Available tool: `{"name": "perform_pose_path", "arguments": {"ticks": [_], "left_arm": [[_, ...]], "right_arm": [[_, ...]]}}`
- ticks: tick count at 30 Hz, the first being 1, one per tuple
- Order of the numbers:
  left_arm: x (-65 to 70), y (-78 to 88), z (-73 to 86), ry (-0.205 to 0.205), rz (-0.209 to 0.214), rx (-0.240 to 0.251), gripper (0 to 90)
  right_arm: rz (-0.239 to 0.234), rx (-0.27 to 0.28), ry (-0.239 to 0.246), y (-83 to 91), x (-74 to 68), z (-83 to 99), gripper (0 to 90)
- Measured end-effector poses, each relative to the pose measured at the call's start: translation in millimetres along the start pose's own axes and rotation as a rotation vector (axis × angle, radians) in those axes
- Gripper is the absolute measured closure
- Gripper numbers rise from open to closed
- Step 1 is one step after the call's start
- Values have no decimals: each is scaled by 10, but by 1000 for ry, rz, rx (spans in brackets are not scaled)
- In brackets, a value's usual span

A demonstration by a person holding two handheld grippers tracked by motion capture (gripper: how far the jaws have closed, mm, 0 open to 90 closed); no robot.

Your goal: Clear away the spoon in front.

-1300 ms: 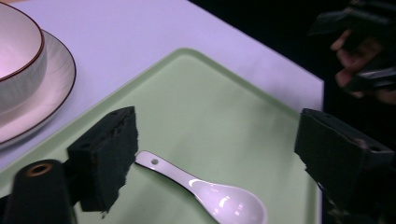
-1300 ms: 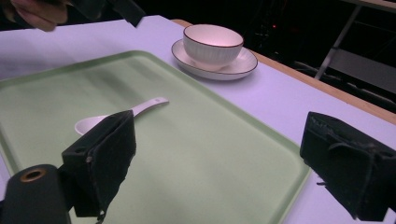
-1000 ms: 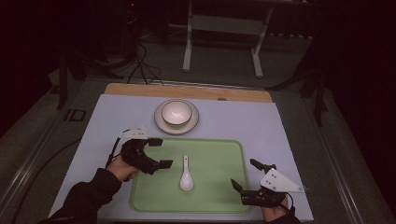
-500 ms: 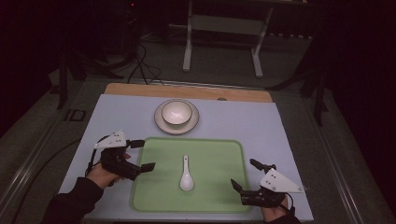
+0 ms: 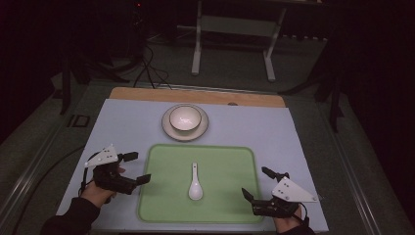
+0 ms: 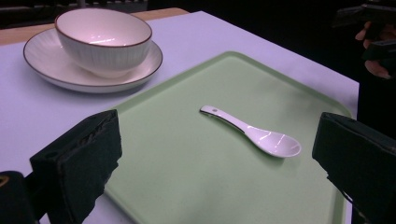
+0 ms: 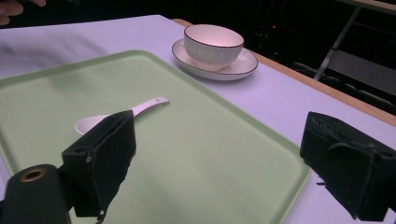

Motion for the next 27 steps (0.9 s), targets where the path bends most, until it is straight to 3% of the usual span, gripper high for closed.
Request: {"name": "perform_pose_path", "arguments": {"ticks": [4, 6, 10, 21, 27], "left_arm": [[-15, 27, 102, 17, -42, 24, 14], [-32, 42, 145, 38, -42, 44, 14], [-32, 35, 176, 13, -56, 24, 14], [-120, -32, 299, 54, -76, 41, 14], [-165, -102, 360, 70, -75, 16, 14]], "right_arm": [[-2, -1, 1, -3, 0, 2, 106], [-3, 0, 2, -8, 0, 4, 106], [-5, -3, 2, -13, 2, 8, 106], [-5, -10, -13, -20, 29, 32, 107], [-11, -16, -26, -24, 48, 45, 106]]}}
Point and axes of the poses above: each handheld gripper's, and its own axes: y roughly backward along the jaws, z roughly out of its underside, x roughly to its right, the point moved 1 cm from there along -y, roughly forward along the jaws, and after that the axes turned 2 degrees about -z, right-handed, at the moved point
